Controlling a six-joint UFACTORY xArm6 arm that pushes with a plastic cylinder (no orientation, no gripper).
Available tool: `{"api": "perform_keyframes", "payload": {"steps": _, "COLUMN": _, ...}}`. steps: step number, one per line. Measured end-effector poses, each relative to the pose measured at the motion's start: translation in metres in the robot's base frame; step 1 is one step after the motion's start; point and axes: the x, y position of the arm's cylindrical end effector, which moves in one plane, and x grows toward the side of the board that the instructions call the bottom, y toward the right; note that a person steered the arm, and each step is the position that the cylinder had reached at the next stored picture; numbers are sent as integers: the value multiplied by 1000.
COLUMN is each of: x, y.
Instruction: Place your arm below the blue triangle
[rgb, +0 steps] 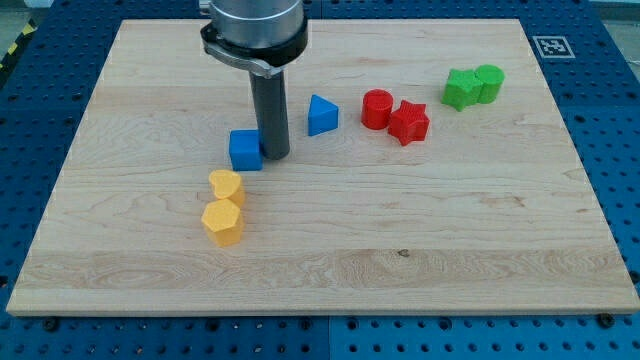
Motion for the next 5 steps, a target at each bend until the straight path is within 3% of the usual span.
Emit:
{"api": "perform_keyframes", "payload": {"steps": 2, "x": 0, "y": -15}}
{"api": "perform_keyframes", "payload": {"steps": 4, "x": -17, "y": 82}}
{"api": "perform_keyframes", "payload": {"steps": 5, "x": -17, "y": 82}}
